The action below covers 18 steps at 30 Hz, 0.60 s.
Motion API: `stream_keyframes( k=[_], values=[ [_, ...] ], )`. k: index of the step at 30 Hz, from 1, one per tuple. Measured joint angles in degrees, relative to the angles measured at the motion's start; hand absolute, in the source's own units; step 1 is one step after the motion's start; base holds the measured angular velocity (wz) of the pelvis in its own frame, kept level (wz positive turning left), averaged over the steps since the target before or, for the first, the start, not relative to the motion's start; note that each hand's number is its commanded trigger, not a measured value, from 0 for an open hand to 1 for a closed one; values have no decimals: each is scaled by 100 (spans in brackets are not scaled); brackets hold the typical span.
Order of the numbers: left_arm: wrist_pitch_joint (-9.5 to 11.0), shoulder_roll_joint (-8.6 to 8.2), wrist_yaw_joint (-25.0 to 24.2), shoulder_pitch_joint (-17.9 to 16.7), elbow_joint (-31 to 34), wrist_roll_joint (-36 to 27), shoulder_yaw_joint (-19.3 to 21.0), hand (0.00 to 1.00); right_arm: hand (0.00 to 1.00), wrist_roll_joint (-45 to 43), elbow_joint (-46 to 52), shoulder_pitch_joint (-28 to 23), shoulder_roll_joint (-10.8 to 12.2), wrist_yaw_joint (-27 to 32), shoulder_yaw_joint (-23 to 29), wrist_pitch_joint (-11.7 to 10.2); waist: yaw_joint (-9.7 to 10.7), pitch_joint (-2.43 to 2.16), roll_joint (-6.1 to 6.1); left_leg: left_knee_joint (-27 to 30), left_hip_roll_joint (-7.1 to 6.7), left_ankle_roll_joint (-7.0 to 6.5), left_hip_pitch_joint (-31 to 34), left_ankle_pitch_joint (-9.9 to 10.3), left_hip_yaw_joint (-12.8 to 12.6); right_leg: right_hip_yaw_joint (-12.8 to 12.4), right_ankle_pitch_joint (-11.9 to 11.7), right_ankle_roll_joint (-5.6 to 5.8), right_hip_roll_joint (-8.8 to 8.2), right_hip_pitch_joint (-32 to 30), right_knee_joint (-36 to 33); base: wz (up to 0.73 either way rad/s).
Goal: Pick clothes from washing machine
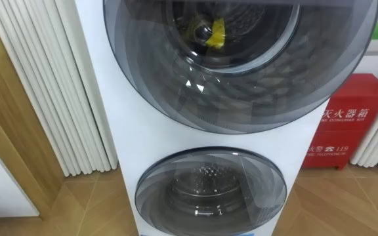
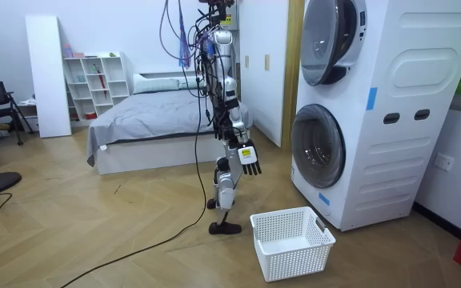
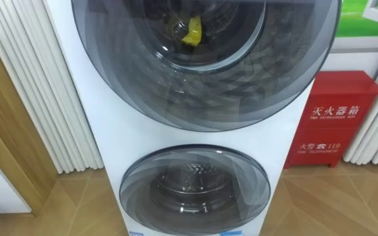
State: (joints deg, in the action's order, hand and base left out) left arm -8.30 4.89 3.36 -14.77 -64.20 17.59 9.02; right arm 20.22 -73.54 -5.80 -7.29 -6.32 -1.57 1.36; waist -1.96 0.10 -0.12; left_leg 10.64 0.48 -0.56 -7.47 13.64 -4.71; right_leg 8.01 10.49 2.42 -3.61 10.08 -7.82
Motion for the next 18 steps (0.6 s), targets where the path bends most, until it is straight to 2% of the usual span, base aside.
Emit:
stream_keyframes(
  k=[18],
  values=[
    [16, 0, -21, -10, -36, -244, -30, 0, 0, 230, -25, -56, -1, -12, -55, -1, 10, 2, -29, 45, 0, 0, -6, 0, -5, 9, 0, 1, -1, 8, 1, 0]
  ],
)
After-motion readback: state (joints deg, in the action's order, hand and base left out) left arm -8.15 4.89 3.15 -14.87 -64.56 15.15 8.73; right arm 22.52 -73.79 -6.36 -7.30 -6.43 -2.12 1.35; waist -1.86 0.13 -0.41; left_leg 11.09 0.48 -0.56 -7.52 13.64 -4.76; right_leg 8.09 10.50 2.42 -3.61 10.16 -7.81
